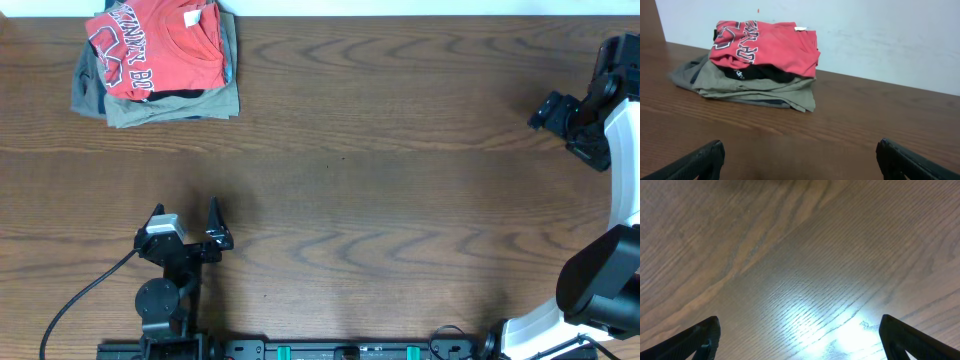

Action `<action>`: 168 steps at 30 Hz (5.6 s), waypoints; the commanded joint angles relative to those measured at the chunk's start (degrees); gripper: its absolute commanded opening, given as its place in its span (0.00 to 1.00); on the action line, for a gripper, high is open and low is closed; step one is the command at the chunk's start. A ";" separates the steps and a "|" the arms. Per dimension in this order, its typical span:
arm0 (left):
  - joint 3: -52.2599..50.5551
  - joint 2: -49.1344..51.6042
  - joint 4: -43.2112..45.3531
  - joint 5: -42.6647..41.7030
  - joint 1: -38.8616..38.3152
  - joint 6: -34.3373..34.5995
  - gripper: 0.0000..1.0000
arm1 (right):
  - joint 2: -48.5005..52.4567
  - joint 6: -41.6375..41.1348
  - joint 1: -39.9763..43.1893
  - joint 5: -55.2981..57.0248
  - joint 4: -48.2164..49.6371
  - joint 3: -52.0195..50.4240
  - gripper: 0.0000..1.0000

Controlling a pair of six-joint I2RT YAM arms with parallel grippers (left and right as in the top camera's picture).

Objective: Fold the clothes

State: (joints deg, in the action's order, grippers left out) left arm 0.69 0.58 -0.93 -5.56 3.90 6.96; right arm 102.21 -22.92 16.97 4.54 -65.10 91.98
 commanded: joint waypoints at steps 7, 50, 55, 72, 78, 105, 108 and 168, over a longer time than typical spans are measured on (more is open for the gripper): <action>-0.46 -0.20 -2.67 -0.57 -0.07 -1.16 0.98 | -0.09 0.70 -0.44 0.39 -0.02 0.52 0.99; -0.46 -0.20 -2.67 -0.57 -0.07 -1.16 0.98 | -24.68 0.70 -15.54 0.39 -0.04 0.52 0.99; -0.46 -0.20 -2.67 -0.57 -0.07 -1.16 0.98 | -32.63 0.70 -17.81 0.37 -0.07 0.52 0.99; -0.46 -0.20 -2.67 -0.57 -0.07 -1.16 0.98 | -58.12 0.94 -17.75 0.81 6.25 -8.61 0.99; -0.46 -0.20 -2.67 -0.57 -0.07 -1.16 0.98 | -71.52 4.94 -17.79 -7.58 22.38 -28.35 0.99; -0.46 -0.20 -2.67 -0.57 -0.07 -1.16 0.98 | -101.92 4.50 -18.45 -5.79 70.12 -89.37 0.99; -0.46 -0.20 -2.67 -0.57 -0.07 -1.16 0.98 | -101.94 4.50 -18.49 -2.84 72.43 -91.84 0.99; -0.46 -0.20 -2.67 -0.57 -0.07 -1.16 0.98 | -101.92 15.26 -17.94 -4.57 60.81 -91.69 0.99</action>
State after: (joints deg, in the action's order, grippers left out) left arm 1.02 0.60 -1.32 -5.56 3.90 6.13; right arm 0.69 -8.47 -0.62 0.75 -3.99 0.36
